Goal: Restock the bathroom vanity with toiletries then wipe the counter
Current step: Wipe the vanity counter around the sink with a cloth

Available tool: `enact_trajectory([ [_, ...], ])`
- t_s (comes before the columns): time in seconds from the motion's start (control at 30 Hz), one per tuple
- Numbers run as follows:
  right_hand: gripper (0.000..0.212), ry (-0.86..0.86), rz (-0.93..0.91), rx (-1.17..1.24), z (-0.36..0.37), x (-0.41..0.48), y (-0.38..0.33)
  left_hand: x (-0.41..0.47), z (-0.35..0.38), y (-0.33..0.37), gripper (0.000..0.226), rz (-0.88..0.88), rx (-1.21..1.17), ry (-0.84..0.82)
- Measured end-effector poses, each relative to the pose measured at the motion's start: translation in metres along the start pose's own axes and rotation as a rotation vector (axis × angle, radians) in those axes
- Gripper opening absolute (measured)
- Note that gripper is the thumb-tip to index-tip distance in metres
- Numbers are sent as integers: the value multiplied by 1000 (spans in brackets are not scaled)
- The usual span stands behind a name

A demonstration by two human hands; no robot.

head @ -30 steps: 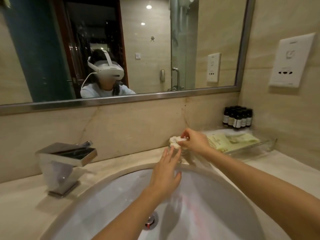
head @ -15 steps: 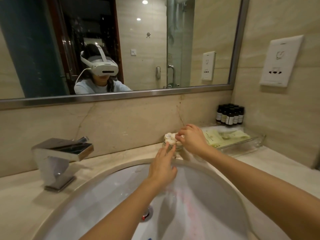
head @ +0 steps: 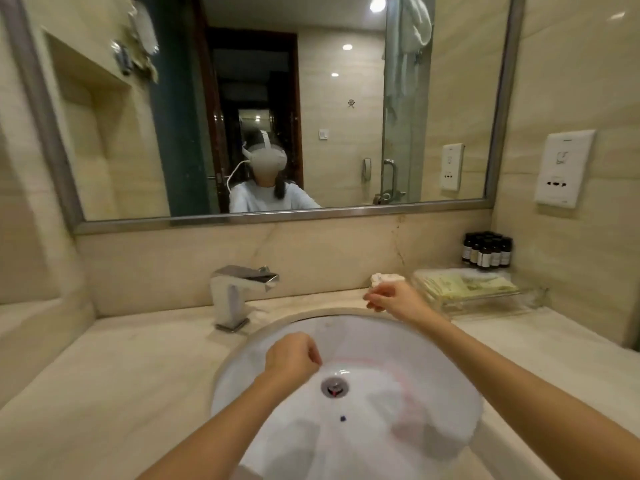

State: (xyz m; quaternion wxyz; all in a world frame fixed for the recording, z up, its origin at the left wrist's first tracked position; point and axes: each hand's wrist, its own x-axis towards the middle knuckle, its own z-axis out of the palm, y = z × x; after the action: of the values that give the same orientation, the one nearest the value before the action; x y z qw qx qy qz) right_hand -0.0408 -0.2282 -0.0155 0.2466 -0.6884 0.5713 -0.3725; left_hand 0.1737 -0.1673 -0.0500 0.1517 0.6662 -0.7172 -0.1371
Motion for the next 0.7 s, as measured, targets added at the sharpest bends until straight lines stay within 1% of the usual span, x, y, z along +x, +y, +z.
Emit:
enact_trajectory([
  [0.13, 10, -152, -65, 74, 45, -41, -40, -68, -45, -47, 14, -112, -4, 55],
  [0.3, 20, -319, -121, 154, 102, -83, -103, -140, -102, -101, 22, -254, 25, 181],
  [0.47, 32, -439, -212, 202, 152, -112, -172, -190, -136, -151, 35, -383, 77, 368],
  [0.6, 37, -537, -295, 189, 195, -123, -224, -216, -151, -188, 38, -433, 253, 408],
  [0.7, 33, -586, -370, 176, 231, -129, -263, -231, -152, -213, 44, -486, 449, 347],
])
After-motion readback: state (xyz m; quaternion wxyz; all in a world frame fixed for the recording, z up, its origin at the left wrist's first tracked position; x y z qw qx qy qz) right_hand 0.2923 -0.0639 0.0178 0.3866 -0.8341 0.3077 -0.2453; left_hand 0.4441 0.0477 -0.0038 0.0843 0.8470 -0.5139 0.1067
